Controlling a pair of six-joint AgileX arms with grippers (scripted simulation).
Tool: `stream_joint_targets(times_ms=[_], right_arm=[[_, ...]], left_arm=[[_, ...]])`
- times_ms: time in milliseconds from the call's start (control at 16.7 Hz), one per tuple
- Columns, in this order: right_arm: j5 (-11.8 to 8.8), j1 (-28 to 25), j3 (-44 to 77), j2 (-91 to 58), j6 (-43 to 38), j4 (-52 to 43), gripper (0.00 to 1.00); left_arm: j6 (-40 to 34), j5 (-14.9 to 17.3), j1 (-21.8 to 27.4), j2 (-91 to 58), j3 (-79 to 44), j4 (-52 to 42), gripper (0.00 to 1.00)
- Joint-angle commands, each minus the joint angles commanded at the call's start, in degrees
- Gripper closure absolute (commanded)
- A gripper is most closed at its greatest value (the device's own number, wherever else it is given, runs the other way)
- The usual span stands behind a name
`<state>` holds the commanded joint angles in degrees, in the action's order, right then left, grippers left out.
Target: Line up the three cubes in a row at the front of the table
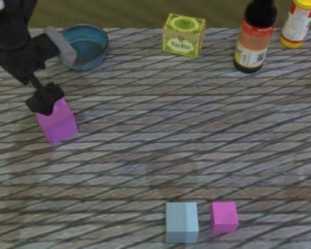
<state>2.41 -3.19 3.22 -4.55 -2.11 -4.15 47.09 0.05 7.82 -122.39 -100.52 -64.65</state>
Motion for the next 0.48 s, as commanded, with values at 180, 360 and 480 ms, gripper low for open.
stream_joint_targets(times_ms=[180, 360, 480], right_arm=[[-2.04, 2.24, -2.77, 4.06, 1.82, 3.54, 0.0], [-2.41, 2.62, -3.22, 4.55, 2.11, 4.15, 0.0], [-2.41, 2.62, -3.22, 4.55, 2.11, 4.15, 0.0]], left_arm=[[2.38, 0.13, 0.49, -5.72, -5.54, -2.87, 0.0], [2.8, 0.15, 0.58, -6.62, -6.5, -3.36, 0.0], [2.8, 0.15, 0.58, -6.62, -6.5, -3.36, 0.0]])
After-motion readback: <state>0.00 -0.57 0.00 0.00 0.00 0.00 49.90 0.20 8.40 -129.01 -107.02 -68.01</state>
